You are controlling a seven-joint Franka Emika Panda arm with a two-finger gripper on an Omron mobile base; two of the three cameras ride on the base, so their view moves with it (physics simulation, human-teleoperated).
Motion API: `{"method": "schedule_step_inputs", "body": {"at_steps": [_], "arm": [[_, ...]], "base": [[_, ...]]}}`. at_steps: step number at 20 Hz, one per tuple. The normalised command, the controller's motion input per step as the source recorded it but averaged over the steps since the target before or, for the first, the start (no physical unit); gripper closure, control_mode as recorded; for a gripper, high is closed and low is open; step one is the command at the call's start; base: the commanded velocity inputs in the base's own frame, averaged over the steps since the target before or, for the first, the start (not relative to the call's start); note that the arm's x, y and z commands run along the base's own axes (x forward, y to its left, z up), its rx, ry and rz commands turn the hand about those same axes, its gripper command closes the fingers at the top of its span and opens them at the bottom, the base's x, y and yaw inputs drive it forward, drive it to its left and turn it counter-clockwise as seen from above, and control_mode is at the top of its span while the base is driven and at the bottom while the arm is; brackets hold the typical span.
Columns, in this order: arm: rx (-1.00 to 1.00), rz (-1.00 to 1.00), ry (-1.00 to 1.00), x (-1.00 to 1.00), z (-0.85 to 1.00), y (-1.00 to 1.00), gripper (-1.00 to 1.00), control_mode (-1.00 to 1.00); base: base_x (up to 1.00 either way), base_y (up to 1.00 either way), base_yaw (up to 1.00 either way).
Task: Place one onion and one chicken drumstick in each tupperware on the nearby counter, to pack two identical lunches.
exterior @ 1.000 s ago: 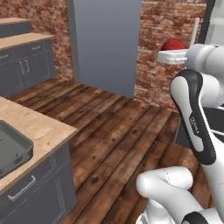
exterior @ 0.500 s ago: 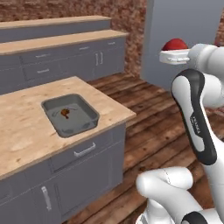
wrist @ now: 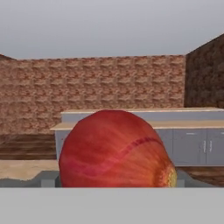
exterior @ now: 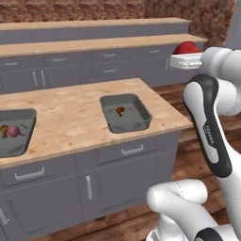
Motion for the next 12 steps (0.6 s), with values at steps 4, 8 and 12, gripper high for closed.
{"method": "schedule_step_inputs", "body": {"at_steps": [4, 8, 12], "arm": [[0.0, 0.0, 0.0, 0.0, 0.0, 0.0, 1.0, 1.0], [0.0, 0.0, 0.0, 0.0, 0.0, 0.0, 1.0, 1.0], [0.0, 0.0, 0.0, 0.0, 0.0, 0.0, 1.0, 1.0]], "base": [[0.17, 0.0, 0.24], [0.37, -0.13, 0.02], [0.72, -0.11, -0.01]]}}
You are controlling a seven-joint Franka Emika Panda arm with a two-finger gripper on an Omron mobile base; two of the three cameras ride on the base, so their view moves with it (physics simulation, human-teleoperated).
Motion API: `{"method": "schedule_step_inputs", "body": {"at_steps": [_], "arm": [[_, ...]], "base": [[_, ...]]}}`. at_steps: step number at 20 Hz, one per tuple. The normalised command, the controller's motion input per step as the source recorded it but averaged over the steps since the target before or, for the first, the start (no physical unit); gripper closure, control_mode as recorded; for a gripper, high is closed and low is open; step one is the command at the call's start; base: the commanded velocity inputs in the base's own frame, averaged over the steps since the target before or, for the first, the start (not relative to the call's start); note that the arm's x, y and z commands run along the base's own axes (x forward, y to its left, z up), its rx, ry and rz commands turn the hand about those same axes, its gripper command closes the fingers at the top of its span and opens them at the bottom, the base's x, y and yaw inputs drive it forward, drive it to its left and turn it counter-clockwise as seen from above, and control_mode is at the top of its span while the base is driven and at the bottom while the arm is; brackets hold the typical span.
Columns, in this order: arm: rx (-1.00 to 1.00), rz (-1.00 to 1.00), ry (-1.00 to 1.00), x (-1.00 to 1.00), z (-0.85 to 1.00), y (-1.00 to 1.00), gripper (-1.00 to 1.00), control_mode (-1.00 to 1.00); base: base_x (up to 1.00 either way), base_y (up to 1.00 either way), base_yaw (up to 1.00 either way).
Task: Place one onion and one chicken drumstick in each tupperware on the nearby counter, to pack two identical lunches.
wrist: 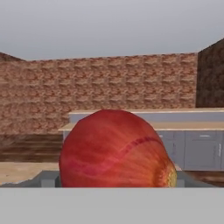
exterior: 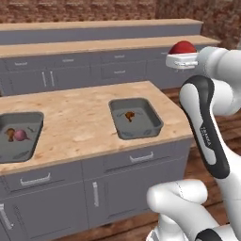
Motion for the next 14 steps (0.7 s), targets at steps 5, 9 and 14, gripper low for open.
{"method": "schedule_step_inputs", "body": {"at_steps": [5, 9, 14], "arm": [[0.0, 0.0, 0.0, 0.0, 0.0, 0.0, 1.0, 1.0], [0.0, 0.0, 0.0, 0.0, 0.0, 0.0, 1.0, 1.0], [0.0, 0.0, 0.0, 0.0, 0.0, 0.0, 1.0, 1.0]], "base": [[0.98, 0.0, -0.07], [1.0, 0.0, -0.07], [0.74, 0.0, -0.04]]}}
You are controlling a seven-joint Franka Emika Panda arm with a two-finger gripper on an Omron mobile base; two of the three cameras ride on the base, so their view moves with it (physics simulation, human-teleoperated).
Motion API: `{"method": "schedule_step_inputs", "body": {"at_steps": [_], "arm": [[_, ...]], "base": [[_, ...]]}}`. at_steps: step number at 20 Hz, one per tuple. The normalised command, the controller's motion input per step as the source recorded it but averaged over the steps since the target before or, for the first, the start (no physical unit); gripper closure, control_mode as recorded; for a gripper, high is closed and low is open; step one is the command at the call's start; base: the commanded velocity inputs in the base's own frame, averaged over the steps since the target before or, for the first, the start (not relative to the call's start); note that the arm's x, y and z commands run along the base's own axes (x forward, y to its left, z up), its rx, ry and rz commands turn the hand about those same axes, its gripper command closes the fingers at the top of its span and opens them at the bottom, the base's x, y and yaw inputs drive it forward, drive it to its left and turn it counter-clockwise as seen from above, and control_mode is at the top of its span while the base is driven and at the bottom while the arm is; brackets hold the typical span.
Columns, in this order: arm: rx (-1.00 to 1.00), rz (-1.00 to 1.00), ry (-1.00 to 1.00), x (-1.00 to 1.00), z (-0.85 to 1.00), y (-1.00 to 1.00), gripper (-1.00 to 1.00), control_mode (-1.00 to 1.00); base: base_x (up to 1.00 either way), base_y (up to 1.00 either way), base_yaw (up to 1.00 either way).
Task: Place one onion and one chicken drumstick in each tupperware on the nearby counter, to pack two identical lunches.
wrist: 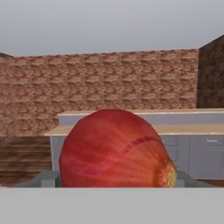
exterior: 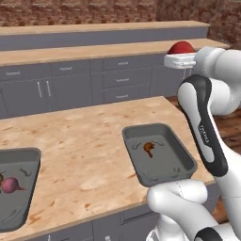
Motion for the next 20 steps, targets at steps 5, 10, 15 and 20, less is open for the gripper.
{"method": "schedule_step_inputs", "body": {"at_steps": [5, 10, 15, 20], "arm": [[-0.07, -0.03, 0.25, -0.06, -0.12, -0.04, 1.0, -1.0], [-0.09, -0.01, 0.4, -0.56, -0.26, -0.21, 1.0, -1.0], [-0.11, 0.0, 0.45, -0.61, -0.48, -0.13, 1.0, -1.0], [-0.12, 0.0, 0.32, -0.67, -0.86, -0.01, 1.0, -1.0]], "base": [[0.0, 0.0, 0.0], [0.0, 0.0, 0.0], [0.0, 0.0, 0.0], [0.0, 0.0, 0.0]]}}
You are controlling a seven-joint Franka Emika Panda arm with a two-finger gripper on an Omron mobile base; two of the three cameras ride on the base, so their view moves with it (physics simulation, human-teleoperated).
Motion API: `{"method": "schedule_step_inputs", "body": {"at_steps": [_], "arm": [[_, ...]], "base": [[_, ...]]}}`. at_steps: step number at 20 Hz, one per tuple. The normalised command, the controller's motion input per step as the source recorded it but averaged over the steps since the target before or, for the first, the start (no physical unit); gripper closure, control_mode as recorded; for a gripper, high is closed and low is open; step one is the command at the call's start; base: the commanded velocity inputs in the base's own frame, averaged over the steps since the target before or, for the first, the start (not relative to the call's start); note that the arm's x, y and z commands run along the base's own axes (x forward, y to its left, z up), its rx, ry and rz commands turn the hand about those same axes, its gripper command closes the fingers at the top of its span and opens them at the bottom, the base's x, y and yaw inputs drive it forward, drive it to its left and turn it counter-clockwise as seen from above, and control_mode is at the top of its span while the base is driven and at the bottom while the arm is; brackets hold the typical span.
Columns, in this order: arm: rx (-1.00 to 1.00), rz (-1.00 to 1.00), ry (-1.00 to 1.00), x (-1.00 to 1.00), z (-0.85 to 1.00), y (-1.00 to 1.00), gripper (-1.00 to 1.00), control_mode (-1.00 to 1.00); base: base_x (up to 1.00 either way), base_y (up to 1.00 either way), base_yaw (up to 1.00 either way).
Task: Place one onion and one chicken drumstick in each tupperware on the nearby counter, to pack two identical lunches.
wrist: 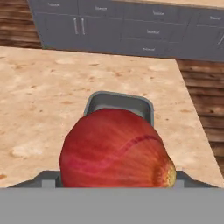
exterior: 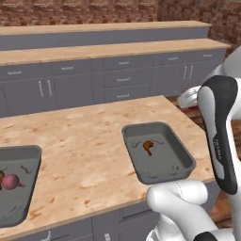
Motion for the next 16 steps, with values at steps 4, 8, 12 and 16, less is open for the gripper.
{"method": "schedule_step_inputs", "body": {"at_steps": [4, 8, 12, 16], "arm": [[-0.12, 0.0, 0.25, -0.25, -0.89, 0.0, 1.0, -1.0], [-0.05, 0.0, 0.15, 0.14, -0.71, -0.15, 1.0, -1.0], [0.0, 0.0, 0.02, 0.34, -0.54, -0.2, 1.0, -1.0], [0.0, 0.0, 0.12, 0.33, -0.44, -0.26, 1.0, -1.0]], "base": [[0.0, 0.0, 0.0], [0.0, 0.0, 0.0], [0.0, 0.0, 0.0], [0.0, 0.0, 0.0]]}}
